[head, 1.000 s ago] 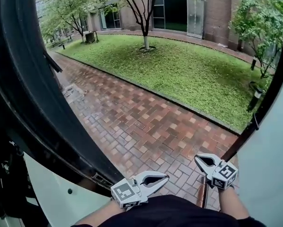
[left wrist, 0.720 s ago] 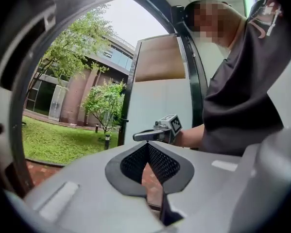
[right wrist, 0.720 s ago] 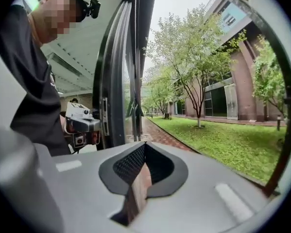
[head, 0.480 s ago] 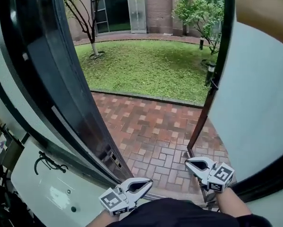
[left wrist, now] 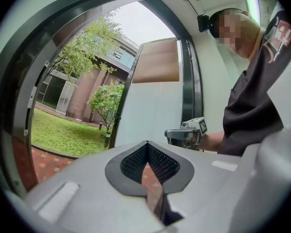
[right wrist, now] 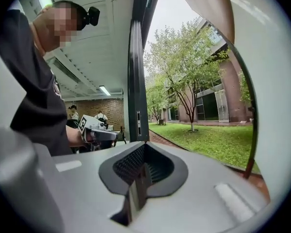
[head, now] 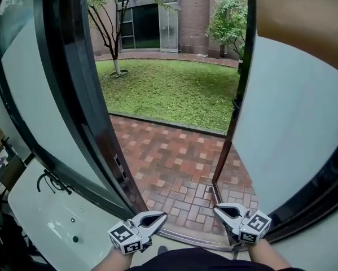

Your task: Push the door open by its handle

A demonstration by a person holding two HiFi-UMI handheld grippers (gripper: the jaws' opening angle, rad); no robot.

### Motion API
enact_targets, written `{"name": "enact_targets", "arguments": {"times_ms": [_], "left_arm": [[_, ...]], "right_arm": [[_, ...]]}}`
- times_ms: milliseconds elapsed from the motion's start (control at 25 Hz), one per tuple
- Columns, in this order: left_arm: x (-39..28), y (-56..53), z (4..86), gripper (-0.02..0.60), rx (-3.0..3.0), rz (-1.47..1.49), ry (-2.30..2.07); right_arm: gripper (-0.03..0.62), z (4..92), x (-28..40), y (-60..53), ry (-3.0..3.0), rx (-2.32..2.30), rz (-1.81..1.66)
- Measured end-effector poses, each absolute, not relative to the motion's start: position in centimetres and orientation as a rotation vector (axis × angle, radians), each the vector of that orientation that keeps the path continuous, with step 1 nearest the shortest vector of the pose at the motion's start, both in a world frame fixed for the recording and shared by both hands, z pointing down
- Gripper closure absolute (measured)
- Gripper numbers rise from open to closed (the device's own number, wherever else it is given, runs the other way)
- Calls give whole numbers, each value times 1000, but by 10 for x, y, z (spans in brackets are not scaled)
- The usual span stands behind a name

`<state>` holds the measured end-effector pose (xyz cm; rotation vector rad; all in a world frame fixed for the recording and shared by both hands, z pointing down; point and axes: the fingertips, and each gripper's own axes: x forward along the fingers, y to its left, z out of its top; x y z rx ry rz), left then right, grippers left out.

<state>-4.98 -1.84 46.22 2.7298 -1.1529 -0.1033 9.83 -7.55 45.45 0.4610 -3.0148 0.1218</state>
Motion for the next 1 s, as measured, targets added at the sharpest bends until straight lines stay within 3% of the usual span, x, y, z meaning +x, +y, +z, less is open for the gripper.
{"name": "enact_targets", "arguments": {"times_ms": [200,400,1000], "left_arm": [[11,-9,466,583,2723,-78,-1074],[31,8,461,583,2773,-34,-1002],[-50,50,468,583,2874,-13,-841]], "right_arm": [[592,480,171,-51,-2986,591,214],[594,480,196,-21,-2990,714,232],[594,495,124,33,-2906,966,292]]}}
